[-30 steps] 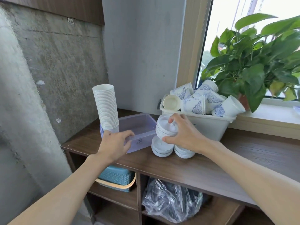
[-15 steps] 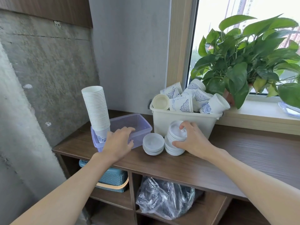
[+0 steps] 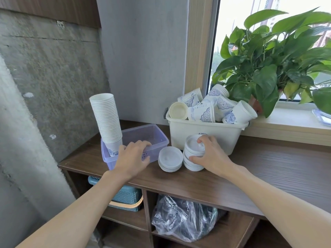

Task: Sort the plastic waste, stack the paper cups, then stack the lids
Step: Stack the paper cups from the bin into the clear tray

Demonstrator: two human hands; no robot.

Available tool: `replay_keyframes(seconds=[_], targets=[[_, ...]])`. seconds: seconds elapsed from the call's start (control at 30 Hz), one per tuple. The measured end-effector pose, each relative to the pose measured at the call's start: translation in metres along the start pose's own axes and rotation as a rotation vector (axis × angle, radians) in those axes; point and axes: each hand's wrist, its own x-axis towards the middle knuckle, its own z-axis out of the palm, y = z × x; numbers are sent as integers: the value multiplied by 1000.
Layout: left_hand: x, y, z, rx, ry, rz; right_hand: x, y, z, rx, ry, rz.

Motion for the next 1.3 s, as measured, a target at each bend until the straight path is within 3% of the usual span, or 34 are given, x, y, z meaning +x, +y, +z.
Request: replay_keyframes(seconds=[0.2,0.33,0.5,0.83,1.3], targets=[[-2,6,2,23,27,25,-1,0,5,17,-17,-12],[-3,17,5,30,132,183,-2,3,10,71,8,-17],[-8,38,13,-62,77,336,-3,7,15,109,35,-34],[-15,41,34,-24,-95,325,-4,15,19,101,63,-53],[-3,58,44,-229,-162,260,-11,28,2,58,64,14]])
